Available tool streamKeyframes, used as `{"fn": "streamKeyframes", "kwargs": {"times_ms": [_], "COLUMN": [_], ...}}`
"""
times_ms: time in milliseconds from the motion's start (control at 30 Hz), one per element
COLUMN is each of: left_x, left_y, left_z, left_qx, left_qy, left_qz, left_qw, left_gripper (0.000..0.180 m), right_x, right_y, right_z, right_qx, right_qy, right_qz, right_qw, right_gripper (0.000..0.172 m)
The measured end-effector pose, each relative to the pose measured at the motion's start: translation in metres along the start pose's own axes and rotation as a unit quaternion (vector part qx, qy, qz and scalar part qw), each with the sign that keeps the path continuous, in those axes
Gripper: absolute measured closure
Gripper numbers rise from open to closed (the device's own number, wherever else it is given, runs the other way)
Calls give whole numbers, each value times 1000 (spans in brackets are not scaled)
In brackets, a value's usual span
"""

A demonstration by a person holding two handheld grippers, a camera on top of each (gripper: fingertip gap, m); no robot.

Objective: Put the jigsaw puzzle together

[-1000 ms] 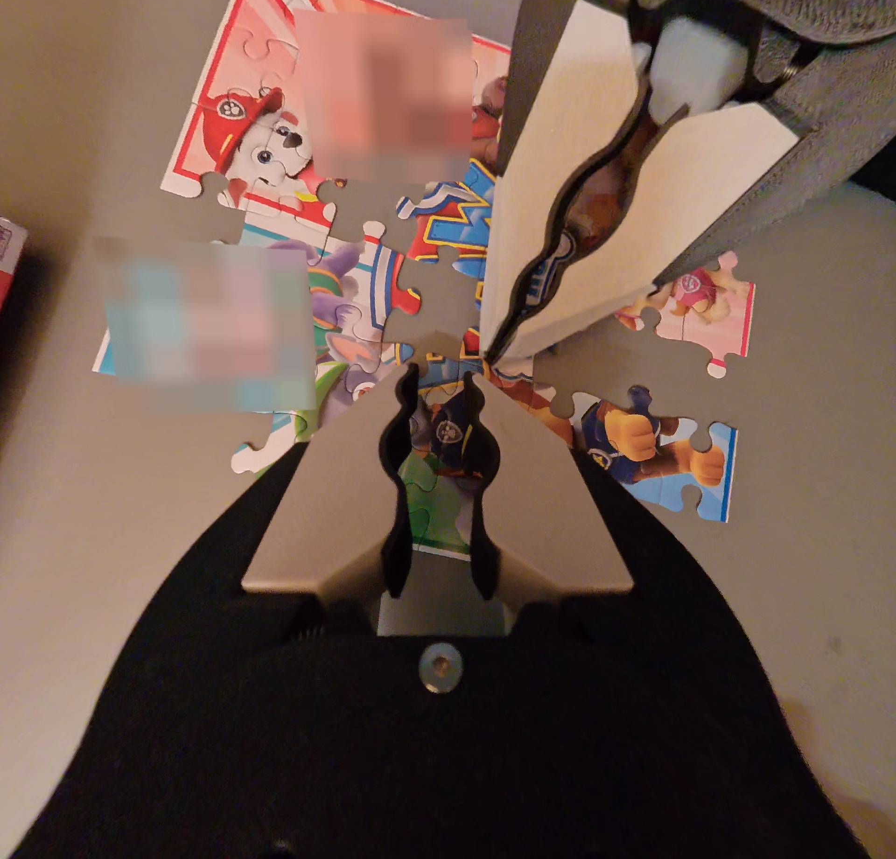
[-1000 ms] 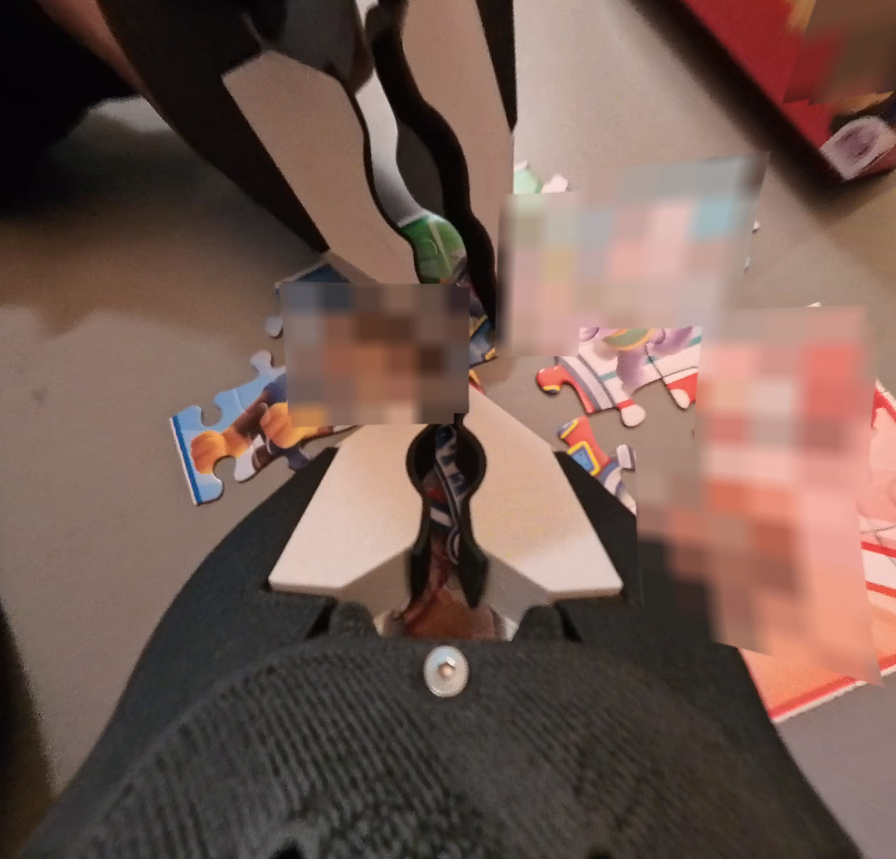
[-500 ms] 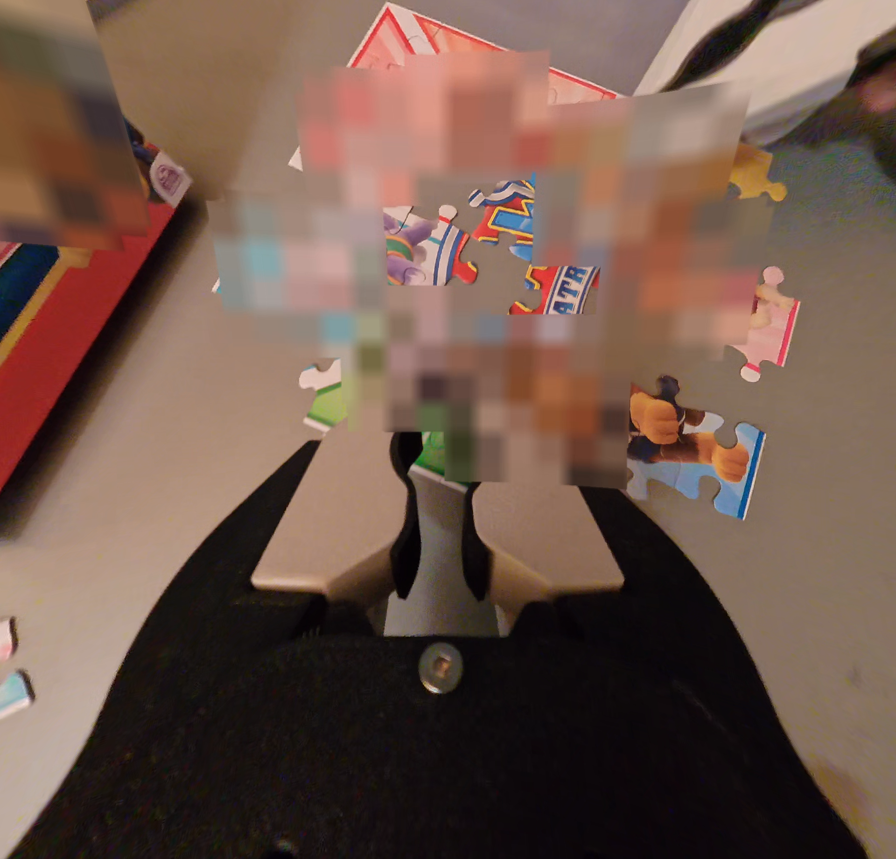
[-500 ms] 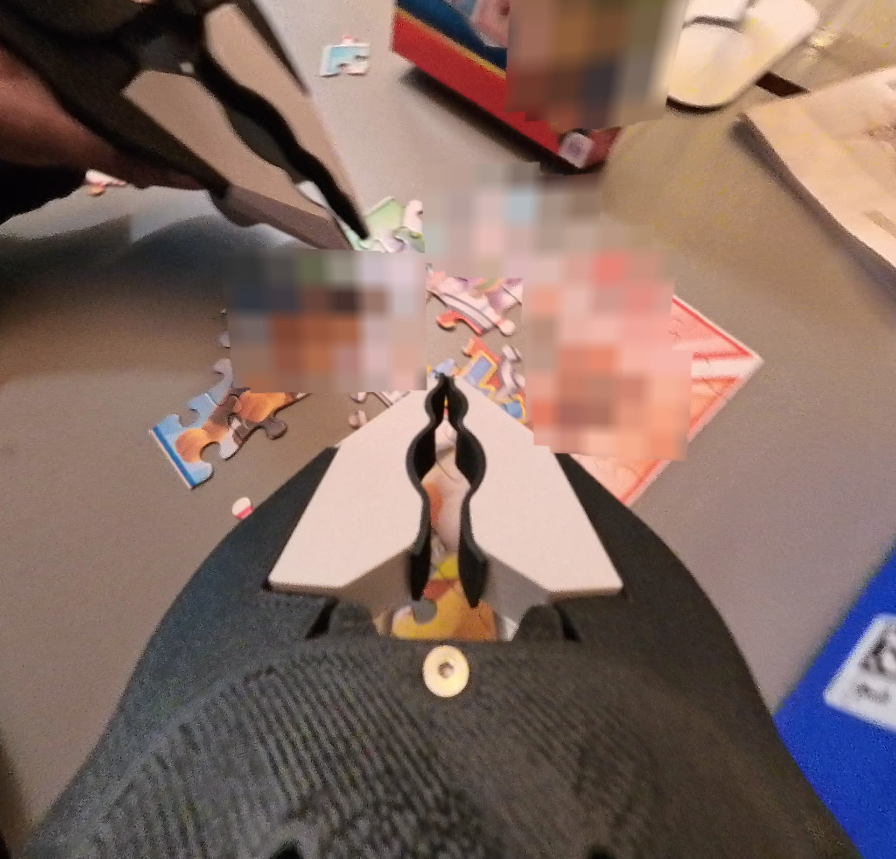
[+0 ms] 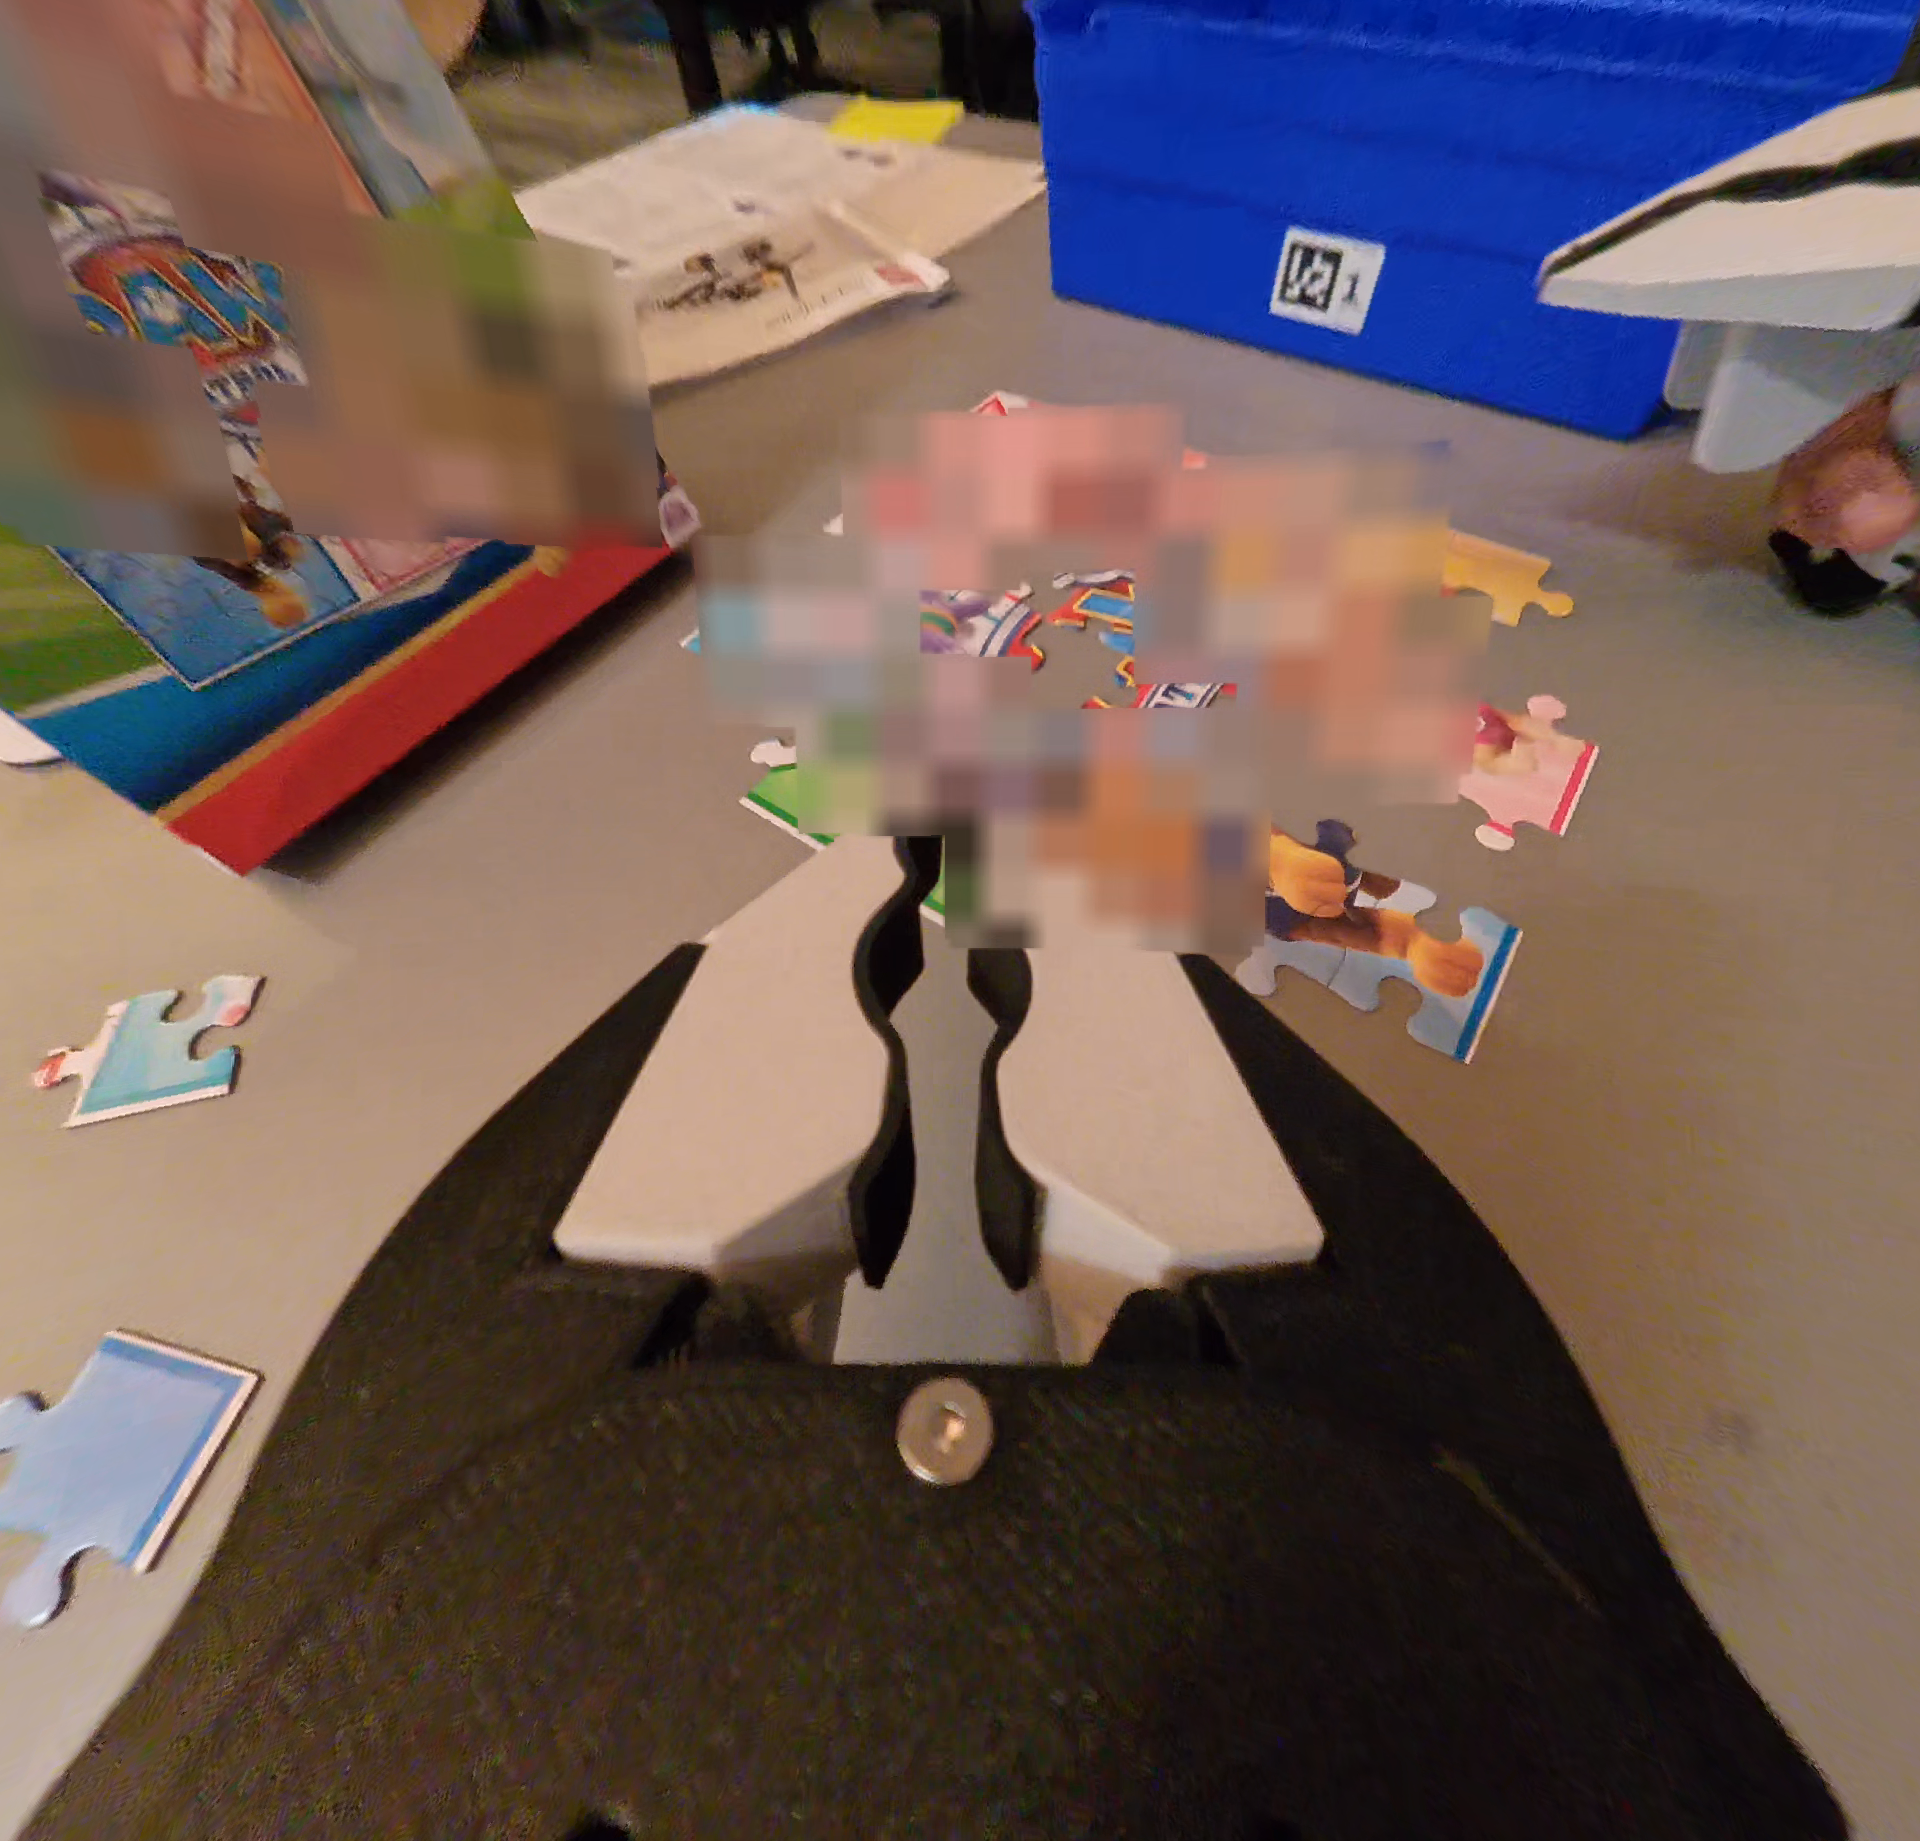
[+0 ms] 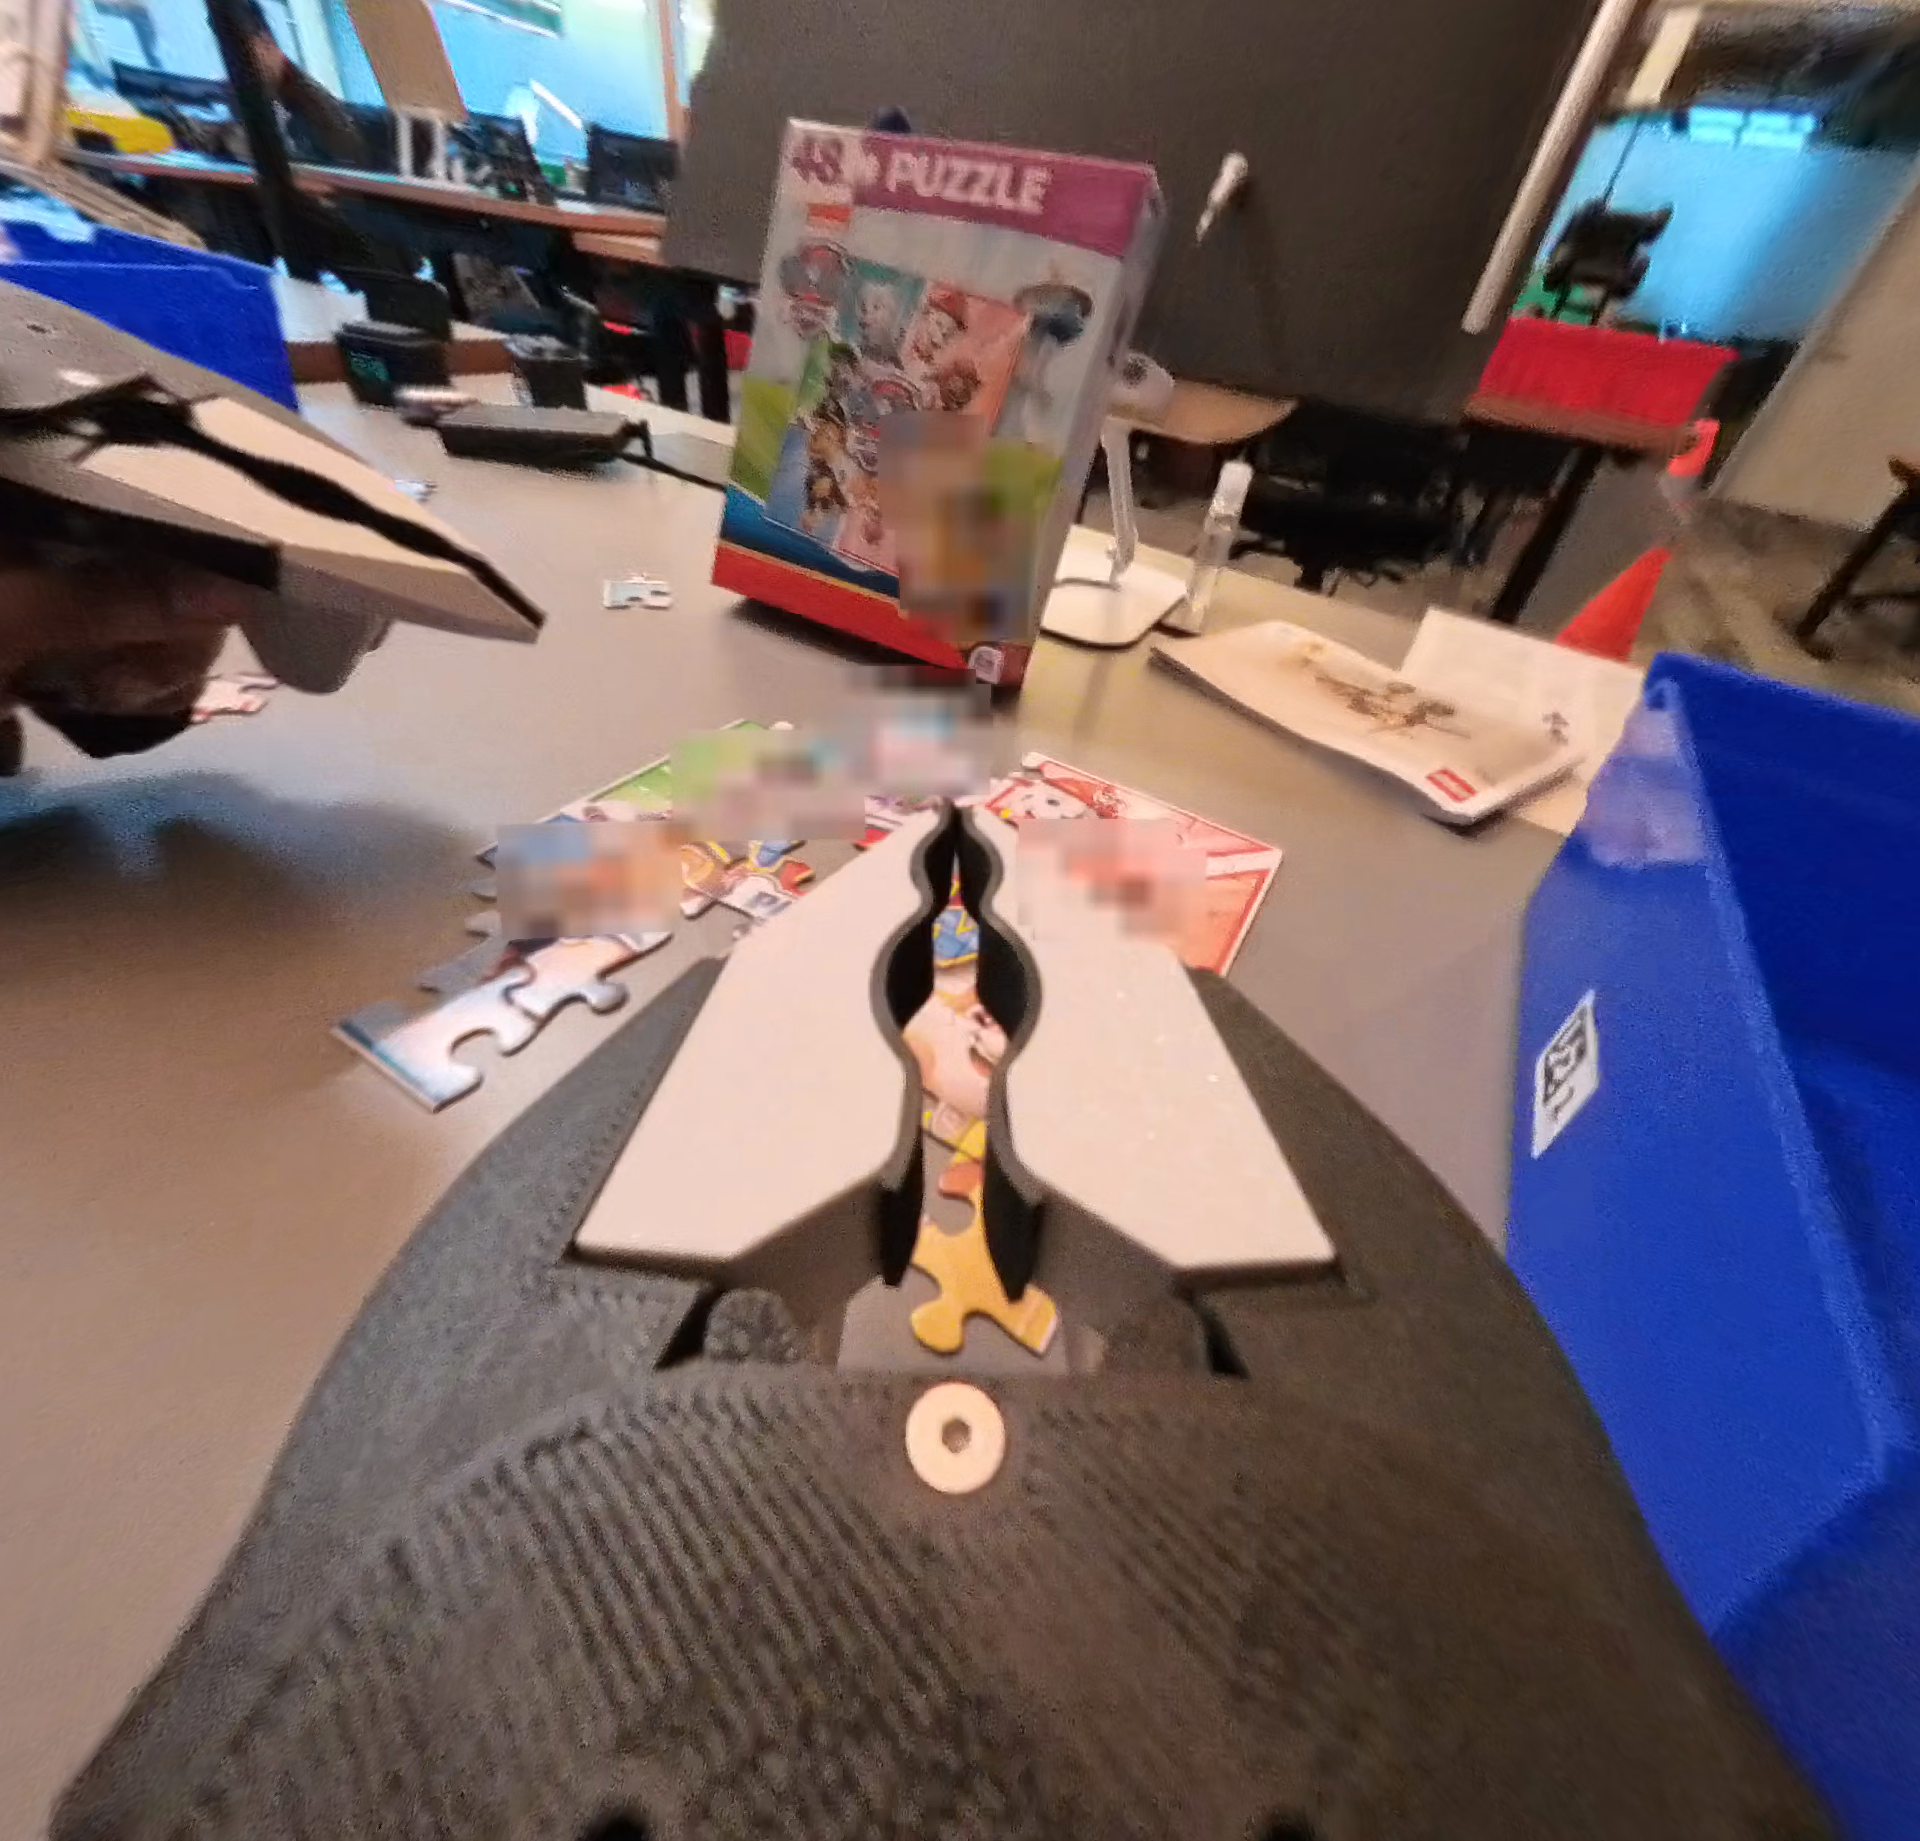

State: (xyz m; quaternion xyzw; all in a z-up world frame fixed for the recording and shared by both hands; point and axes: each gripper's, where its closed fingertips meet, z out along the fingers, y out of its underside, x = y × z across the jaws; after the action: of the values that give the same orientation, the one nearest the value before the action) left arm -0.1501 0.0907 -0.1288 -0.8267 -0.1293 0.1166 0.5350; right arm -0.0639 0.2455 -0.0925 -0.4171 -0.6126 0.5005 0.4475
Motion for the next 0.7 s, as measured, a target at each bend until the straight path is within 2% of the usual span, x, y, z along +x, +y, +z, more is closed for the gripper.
{"fn": "streamKeyframes", "kwargs": {"times_ms": [100,200,300,400,500,633,700], "left_x": [7,15,17,6,-1,10,10], "left_y": [-6,-12,-7,-12,-16,-13,-10], "left_z": [-7,-16,-23,-28,-25,-19,-15], "left_qx": [32,63,69,90,105,100,90], "left_qy": [4,2,0,-5,16,66,62], "left_qz": [2,18,24,-2,-59,-112,-109], "left_qw": [999,998,997,996,993,986,988], "left_gripper": [180,180,176,172,163,148,144], "right_x": [19,30,35,36,37,30,28], "right_y": [14,18,14,16,23,29,30], "right_z": [-8,-11,-15,-13,-6,4,14], "right_qx": [-36,-43,-28,-37,-60,-83,-90], "right_qy": [60,85,100,98,94,53,27], "right_qz": [-41,-29,-21,-21,-18,0,22], "right_qw": [997,995,994,994,994,995,995], "right_gripper": [172,172,158,153,144,130,117]}}
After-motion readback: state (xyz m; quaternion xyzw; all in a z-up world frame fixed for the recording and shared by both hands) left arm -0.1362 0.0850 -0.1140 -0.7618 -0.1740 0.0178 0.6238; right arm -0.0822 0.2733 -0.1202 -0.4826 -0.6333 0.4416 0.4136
